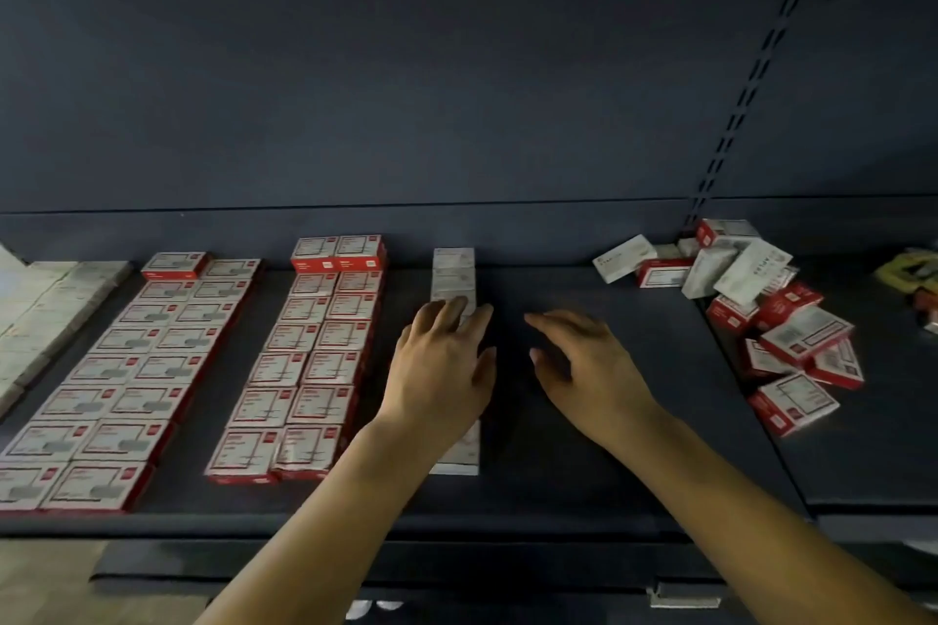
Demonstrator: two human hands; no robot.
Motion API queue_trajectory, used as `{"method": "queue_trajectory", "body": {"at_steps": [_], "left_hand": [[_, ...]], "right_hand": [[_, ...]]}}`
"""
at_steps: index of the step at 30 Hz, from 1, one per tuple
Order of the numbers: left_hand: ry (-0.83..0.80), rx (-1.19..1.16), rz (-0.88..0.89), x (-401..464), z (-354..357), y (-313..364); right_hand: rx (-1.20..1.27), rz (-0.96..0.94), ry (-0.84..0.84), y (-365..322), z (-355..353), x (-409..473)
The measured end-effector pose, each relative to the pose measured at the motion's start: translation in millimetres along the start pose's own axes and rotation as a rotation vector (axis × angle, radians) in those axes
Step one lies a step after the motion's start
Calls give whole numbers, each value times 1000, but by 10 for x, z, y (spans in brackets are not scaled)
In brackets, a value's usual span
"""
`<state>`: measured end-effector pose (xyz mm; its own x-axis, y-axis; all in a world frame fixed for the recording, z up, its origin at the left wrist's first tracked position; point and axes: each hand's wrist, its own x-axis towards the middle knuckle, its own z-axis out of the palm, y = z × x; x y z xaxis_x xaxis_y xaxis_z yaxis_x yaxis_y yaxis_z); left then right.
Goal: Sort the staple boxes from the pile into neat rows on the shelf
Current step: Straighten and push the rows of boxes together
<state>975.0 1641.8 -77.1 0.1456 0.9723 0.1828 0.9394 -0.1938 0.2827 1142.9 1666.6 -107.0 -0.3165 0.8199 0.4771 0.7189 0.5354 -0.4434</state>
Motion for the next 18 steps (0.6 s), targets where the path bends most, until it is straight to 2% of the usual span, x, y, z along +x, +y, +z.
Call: {"method": "queue_trajectory", "body": {"at_steps": [7, 12, 18], "left_hand": [[-10, -70, 44, 218, 222, 553], [-45, -13, 106, 561, 347, 885], [-40, 29, 173, 922, 409, 1164]], "right_hand": [[-59, 92, 93, 636, -377, -95], [-70, 186, 140, 1025, -557, 56], [-178, 276, 292, 1341, -859, 230]]}}
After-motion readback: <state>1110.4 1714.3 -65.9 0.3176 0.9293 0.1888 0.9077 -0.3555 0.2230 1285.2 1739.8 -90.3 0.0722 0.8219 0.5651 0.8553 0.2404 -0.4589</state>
